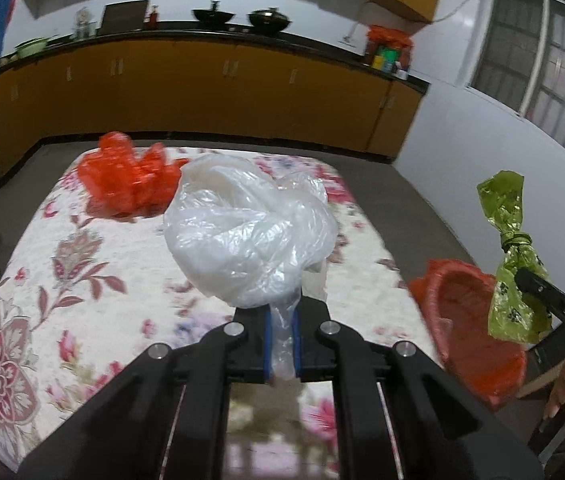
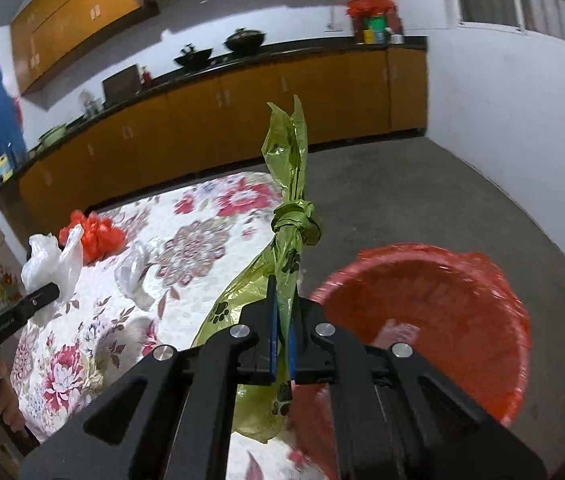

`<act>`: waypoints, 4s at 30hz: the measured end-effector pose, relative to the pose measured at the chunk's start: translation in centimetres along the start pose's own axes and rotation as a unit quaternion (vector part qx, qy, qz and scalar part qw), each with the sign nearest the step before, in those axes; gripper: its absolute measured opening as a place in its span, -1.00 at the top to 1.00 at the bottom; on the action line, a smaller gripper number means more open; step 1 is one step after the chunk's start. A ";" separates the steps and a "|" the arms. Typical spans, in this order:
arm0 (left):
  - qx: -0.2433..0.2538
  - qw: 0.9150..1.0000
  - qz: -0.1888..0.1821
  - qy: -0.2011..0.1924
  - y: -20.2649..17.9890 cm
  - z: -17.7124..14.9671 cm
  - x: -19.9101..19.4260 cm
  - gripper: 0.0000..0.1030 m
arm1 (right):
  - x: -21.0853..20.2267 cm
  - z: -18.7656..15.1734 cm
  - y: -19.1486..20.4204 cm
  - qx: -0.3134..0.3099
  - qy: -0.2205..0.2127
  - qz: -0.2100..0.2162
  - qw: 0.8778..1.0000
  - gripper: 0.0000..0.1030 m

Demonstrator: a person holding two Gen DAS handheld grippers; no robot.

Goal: Collect trash
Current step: 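Carry the green paw-print and white bags over the red basket with both grippers, then open both grippers over the basket to drop the bags, then move both open grippers back over the table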

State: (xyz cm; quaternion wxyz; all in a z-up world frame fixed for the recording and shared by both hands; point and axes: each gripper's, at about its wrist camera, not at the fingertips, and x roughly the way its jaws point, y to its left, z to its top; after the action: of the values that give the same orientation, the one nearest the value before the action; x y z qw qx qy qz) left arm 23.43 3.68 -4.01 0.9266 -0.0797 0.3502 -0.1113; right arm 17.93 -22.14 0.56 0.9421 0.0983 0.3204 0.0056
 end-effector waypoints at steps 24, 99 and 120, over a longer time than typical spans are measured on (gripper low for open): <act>0.084 0.987 -0.128 0.042 -14.0 -2.5 1.8 0.82 | -4.7 -2.9 -9.0 0.087 -0.017 -0.054 0.995 0.92; -0.009 0.990 0.138 0.003 5.5 -2.7 3.6 -0.63 | 1.7 -0.7 0.1 0.008 0.014 0.009 1.000 -0.56; -0.095 0.963 0.250 -0.027 19.6 -0.6 1.1 -0.69 | 19.5 0.0 22.6 -0.122 0.104 0.089 0.983 -0.57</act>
State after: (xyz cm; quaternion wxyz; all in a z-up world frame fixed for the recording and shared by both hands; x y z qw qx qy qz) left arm 26.76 22.20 -9.62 0.9220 -0.0805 0.3432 0.1601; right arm 34.62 1.47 -6.97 0.9045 0.0099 0.4032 0.1385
